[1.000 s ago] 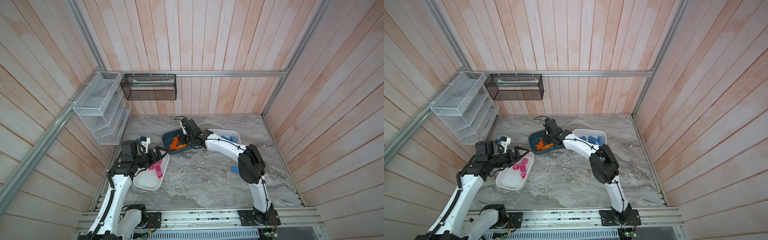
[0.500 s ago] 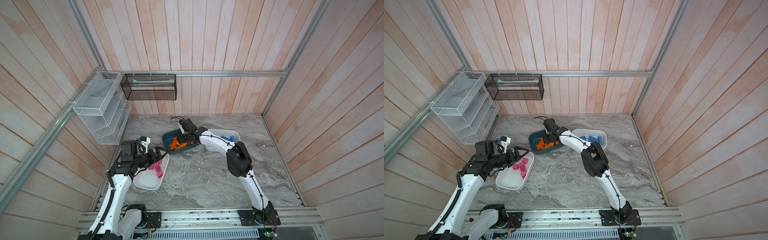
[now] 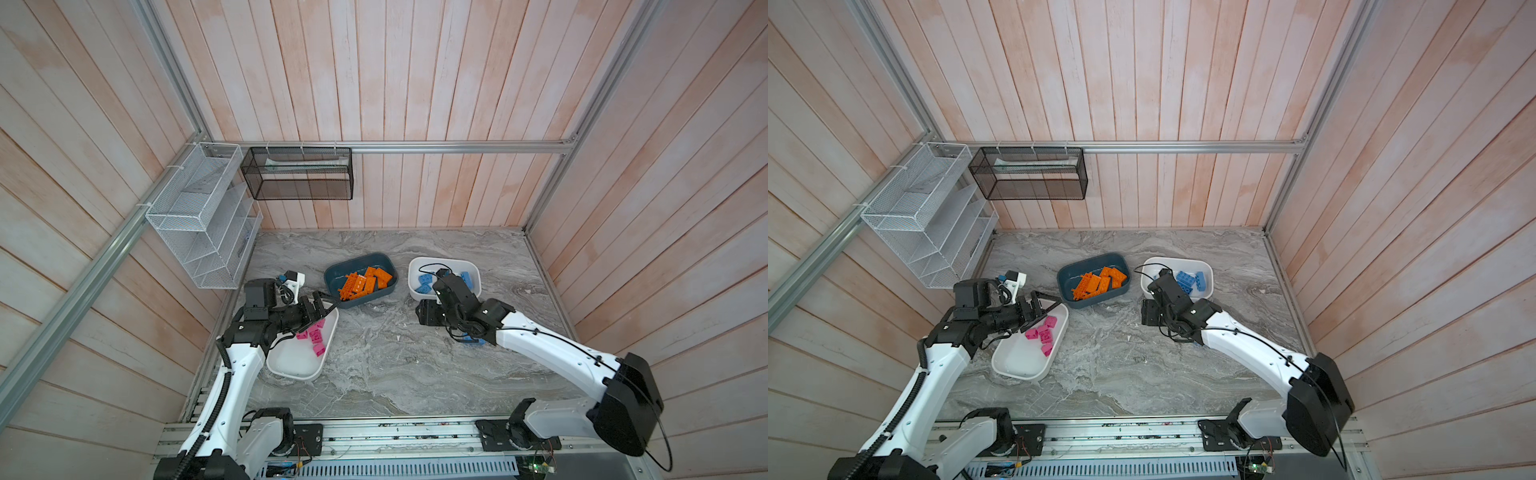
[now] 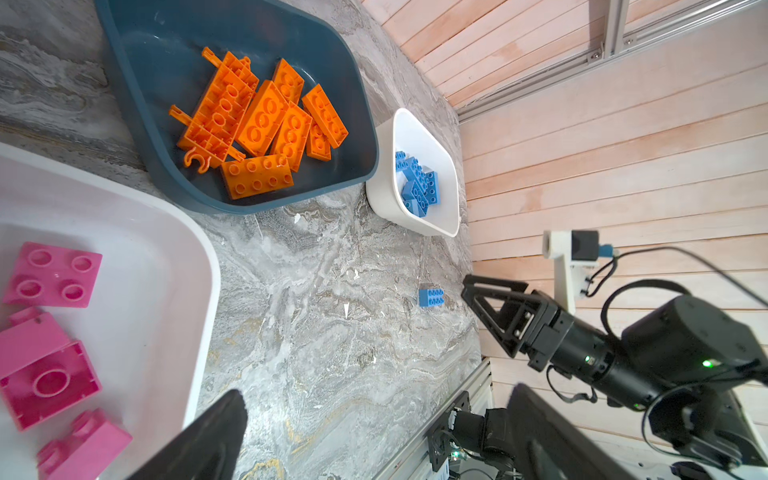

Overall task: Sort the legos into containers by color
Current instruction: 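Move the right gripper to the last light blue brick and grasp it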

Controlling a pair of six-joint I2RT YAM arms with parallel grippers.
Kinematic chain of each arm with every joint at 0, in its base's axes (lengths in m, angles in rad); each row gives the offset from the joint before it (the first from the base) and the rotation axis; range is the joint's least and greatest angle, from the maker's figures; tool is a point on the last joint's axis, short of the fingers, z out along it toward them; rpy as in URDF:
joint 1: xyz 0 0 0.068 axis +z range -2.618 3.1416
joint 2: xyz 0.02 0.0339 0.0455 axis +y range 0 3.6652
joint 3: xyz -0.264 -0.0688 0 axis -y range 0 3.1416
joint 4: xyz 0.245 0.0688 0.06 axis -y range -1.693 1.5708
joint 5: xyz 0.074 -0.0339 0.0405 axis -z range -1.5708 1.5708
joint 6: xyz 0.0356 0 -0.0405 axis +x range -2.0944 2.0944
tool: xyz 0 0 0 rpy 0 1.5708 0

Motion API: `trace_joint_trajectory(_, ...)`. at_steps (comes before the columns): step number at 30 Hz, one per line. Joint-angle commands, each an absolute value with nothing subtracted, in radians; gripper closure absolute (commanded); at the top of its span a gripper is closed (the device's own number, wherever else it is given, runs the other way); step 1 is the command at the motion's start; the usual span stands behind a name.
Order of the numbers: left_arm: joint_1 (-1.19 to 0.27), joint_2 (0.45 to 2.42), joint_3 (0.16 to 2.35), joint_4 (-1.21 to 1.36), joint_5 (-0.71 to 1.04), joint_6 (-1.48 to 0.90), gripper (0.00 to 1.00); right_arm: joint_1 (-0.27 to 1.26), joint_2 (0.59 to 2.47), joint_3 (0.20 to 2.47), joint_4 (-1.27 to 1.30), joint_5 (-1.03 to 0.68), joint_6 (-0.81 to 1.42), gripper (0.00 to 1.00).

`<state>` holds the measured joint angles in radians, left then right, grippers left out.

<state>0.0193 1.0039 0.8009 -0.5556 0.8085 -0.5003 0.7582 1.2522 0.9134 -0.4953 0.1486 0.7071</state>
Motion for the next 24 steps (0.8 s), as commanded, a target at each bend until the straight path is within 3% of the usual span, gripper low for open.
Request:
trace_joint_trajectory(1, 0.007, 1.017, 0.789, -0.513, 0.835, -0.496, 0.0, 0.752, 1.142, 0.828, -0.665, 0.254, 0.871, 0.27)
trace_joint_trajectory(6, -0.016, 1.035, 0.779, -0.474, 0.826, -0.518, 0.0, 0.729, 1.002, 0.717, -0.772, 0.3, 1.112, 0.25)
trace_joint_trajectory(11, -0.036, 1.058, 0.789, -0.46, 0.819, -0.52, 0.0, 0.63, 0.959, 0.627, -0.694, 0.257, 1.29, 0.26)
trace_joint_trajectory(16, -0.036, 1.059, 0.793, -0.462, 0.814, -0.516, 0.0, 0.499, 0.977, 0.563, -0.568, 0.176, 1.376, 0.27)
trace_joint_trajectory(24, -0.037, 1.058, 0.786, -0.459, 0.807, -0.514, 0.0, 0.413, 1.107, 0.562, -0.446, 0.143, 1.36, 0.29)
